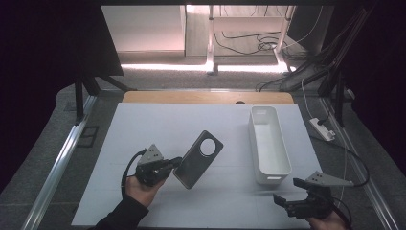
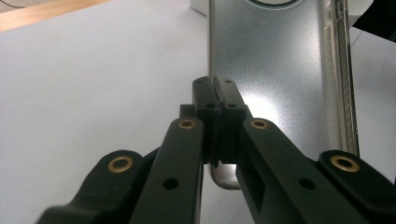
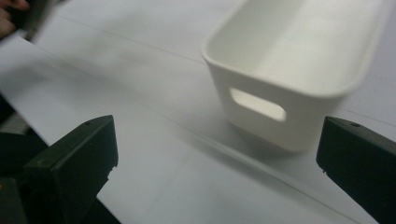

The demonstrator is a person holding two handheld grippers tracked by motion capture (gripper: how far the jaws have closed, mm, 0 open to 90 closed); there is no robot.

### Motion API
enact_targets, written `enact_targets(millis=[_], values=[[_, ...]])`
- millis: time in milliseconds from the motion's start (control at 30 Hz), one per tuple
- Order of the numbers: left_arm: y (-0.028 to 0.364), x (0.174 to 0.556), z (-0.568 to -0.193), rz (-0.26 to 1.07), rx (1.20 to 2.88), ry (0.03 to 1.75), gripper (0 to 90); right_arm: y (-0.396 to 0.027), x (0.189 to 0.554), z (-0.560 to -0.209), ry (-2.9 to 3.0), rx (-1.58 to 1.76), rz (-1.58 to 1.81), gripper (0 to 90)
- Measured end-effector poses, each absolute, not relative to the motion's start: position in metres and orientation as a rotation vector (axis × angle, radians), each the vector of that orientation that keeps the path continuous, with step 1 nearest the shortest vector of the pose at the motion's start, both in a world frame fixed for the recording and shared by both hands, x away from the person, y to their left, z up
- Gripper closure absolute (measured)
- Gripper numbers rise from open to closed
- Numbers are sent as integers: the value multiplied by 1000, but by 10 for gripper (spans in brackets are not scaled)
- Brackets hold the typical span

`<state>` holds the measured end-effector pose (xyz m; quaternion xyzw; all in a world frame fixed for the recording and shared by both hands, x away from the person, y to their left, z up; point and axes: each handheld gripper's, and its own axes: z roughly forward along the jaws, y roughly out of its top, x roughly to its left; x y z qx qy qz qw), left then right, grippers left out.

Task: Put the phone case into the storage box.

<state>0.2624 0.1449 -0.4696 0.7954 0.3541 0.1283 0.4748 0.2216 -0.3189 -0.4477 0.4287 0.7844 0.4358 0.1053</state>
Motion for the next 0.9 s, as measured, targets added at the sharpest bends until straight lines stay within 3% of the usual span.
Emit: enact_targets(millis=[300, 900], values=[[143, 264, -471, 300, 1960, 866, 890, -310, 242, -430, 2343, 1297, 1473, 0], [139, 266, -472, 276, 1972, 859, 890, -267, 272, -426, 2437, 1288, 1506, 0]])
